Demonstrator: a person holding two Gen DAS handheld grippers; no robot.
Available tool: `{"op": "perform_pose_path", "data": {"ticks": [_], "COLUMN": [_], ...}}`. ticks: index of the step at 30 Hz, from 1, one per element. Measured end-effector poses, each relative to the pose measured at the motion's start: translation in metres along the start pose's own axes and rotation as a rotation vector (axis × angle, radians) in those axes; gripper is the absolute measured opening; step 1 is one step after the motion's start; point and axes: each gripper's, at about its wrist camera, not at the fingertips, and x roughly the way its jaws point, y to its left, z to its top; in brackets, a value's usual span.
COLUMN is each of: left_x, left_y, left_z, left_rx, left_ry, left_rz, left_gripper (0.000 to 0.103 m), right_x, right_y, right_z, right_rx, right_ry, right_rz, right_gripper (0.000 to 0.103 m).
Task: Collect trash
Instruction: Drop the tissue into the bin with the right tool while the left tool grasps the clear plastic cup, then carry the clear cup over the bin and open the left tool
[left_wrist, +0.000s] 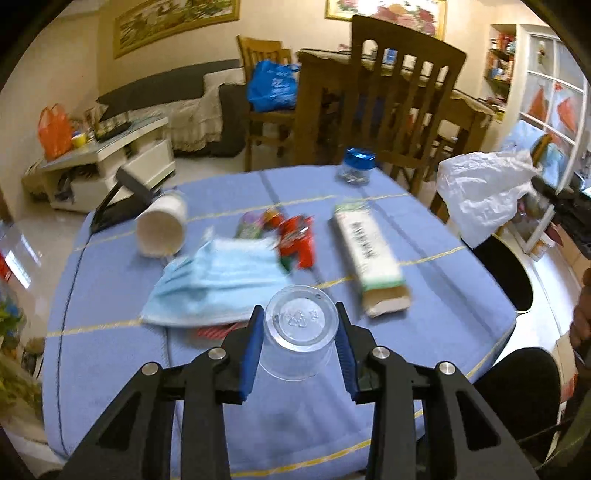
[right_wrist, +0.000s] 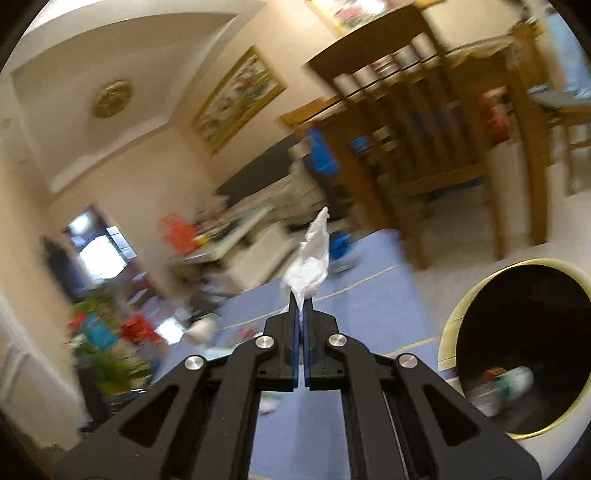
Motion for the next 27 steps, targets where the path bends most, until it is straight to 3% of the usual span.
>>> {"op": "perform_pose_path", "data": {"ticks": [3, 7, 13, 14, 16, 17, 18, 20, 27], "left_x": [0.006, 0.009, 0.023, 0.026, 0.033, 0.036, 0.038, 0.045, 0.072], "left_y": [-0.016, -0.045, -0.088, -0.093, -0.104, -0.111, -0.116, -0.131, -0.199], "left_z": [0.009, 0.019, 0.030, 0.031, 0.033, 0.035, 0.036, 0.041, 0.059], "left_rx": [-0.005, 0.056, 0.133, 0.138, 0.150, 0.161, 0.172, 0.197, 0.311], "left_ry": [0.007, -0.001, 0.022, 0.028, 0.045, 0.050, 0.055, 0.072, 0.122], "left_rz": [-0.059, -0.103, -0.161, -0.169, -0.193, -0.203, -0.210, -0.240, -0.357], "left_gripper": [0.035, 0.035, 0.035, 0.035, 0.035, 0.035, 0.035, 0.035, 0.036], "right_x": [-0.011, -0.027, -0.033, -0.029, -0.017, -0.017, -0.021, -0.038, -0.082], "right_y": [-0.044, -0.108, -0.152, -0.159, -0.175, -0.179, -0.184, -0.181, -0.189], "right_z": [0.002, -0.014, -0.032, -0.033, -0.034, -0.036, -0.037, -0.038, -0.035], "right_rx": [0.024, 0.160, 0.192, 0.193, 0.212, 0.226, 0.232, 0.234, 0.284], "right_ry": [-0.028, -0.040, -0.026, 0.003, 0.064, 0.067, 0.054, -0.020, -0.157], "right_rz": [-0.179, -0.310, -0.432, -0.444, -0.482, -0.501, -0.522, -0.573, -0.571], "right_gripper": [0.002, 0.002, 0.002, 0.006, 0.034, 0.078, 0.096, 0.096, 0.097]}}
